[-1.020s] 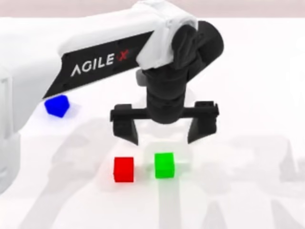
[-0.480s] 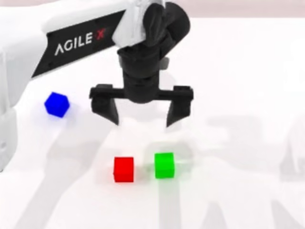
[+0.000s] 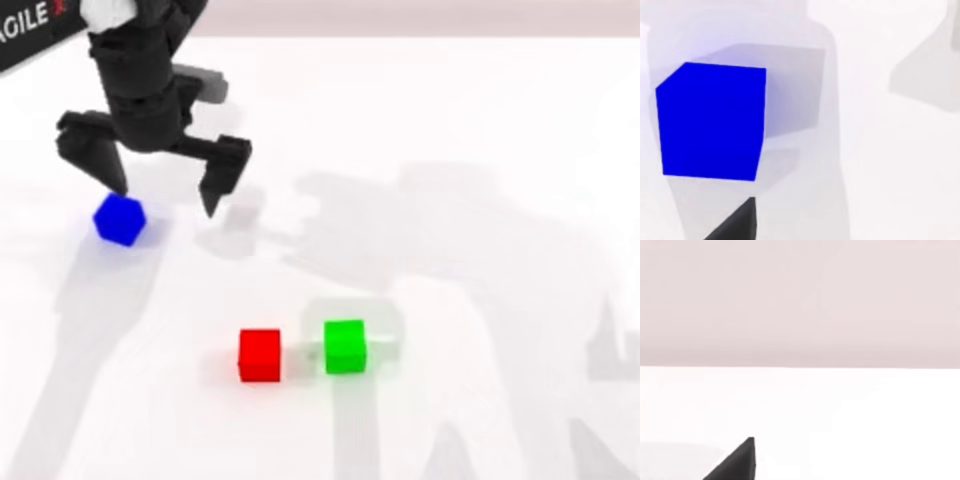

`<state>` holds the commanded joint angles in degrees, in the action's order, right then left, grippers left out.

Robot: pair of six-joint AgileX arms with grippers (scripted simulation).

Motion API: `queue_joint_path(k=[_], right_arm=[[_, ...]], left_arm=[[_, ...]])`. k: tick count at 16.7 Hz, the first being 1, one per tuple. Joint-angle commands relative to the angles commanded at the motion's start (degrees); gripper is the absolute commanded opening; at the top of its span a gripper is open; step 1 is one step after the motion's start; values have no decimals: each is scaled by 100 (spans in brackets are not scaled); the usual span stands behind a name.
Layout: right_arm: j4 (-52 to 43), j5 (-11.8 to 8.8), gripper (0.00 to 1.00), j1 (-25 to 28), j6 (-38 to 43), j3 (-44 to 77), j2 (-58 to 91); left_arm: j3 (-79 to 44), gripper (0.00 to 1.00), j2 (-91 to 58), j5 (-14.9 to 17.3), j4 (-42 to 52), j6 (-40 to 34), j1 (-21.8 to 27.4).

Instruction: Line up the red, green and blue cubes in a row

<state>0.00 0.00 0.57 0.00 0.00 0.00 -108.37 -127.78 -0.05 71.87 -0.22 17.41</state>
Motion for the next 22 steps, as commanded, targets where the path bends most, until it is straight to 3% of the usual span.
queue_joint_path(k=[3, 6, 12, 18, 22], right_arm=[[0, 0, 100, 0, 0, 0, 0], [0, 0, 100, 0, 0, 0, 0], [0, 0, 100, 0, 0, 0, 0], [0, 0, 100, 0, 0, 0, 0], [0, 0, 100, 0, 0, 0, 0]], left_arm=[[-141, 100, -89, 15, -5, 931, -633], [-212, 100, -111, 25, -24, 1320, -952], [-110, 100, -118, 23, -117, 1323, -949], [776, 100, -508, 29, -1475, 1342, -969], [1010, 100, -624, 31, -1762, 1349, -973]])
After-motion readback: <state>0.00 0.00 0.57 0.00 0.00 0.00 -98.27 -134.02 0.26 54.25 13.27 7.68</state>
